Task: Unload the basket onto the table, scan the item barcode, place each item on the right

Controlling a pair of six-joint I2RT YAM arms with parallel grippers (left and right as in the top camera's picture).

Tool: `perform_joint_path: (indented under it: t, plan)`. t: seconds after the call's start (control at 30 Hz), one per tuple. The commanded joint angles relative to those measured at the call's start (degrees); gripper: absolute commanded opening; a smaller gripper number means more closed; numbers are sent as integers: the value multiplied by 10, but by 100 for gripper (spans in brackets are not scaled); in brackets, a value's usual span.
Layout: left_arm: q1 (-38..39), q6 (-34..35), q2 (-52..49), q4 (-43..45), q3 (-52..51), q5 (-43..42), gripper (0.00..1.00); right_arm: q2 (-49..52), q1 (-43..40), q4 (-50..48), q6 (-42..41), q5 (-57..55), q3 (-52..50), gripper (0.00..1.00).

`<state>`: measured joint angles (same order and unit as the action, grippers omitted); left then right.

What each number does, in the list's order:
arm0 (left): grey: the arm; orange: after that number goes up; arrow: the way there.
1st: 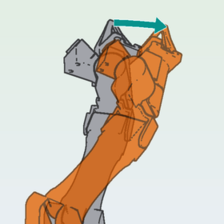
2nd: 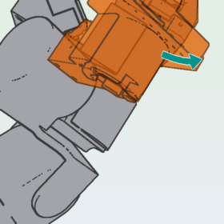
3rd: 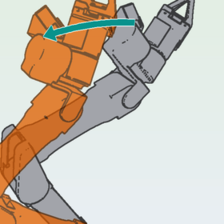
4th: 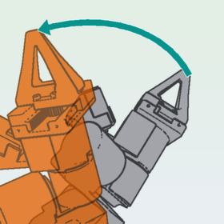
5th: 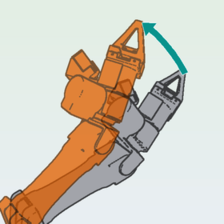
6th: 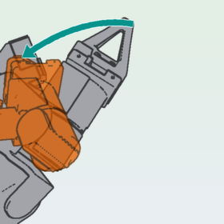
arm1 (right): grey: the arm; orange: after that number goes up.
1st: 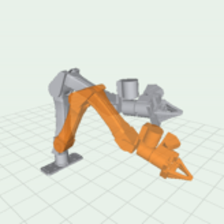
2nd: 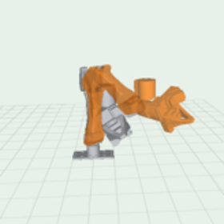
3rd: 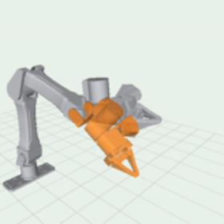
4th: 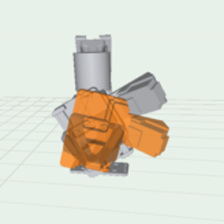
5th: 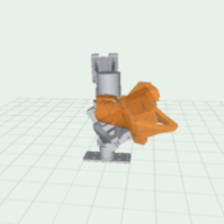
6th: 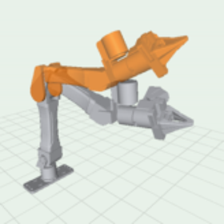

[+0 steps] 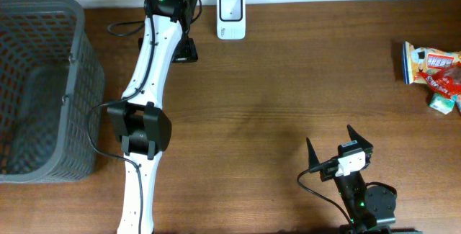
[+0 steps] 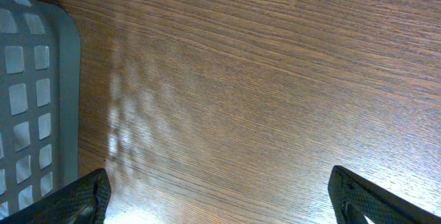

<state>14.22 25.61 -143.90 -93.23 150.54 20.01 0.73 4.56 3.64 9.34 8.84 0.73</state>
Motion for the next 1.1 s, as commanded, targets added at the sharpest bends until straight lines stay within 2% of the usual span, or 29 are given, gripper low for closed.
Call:
perform_joint_path:
  t: [0.0, 0.6, 1.07]
  plan:
    - [0, 7, 7, -1, -1, 7, 99, -5, 2, 2, -19, -5, -4, 99]
    - [0, 7, 7, -1, -1, 7, 99, 38, 2, 2, -19, -5, -4, 99]
    - [0, 7, 7, -1, -1, 8, 99, 34, 2, 2, -19, -5, -4, 99]
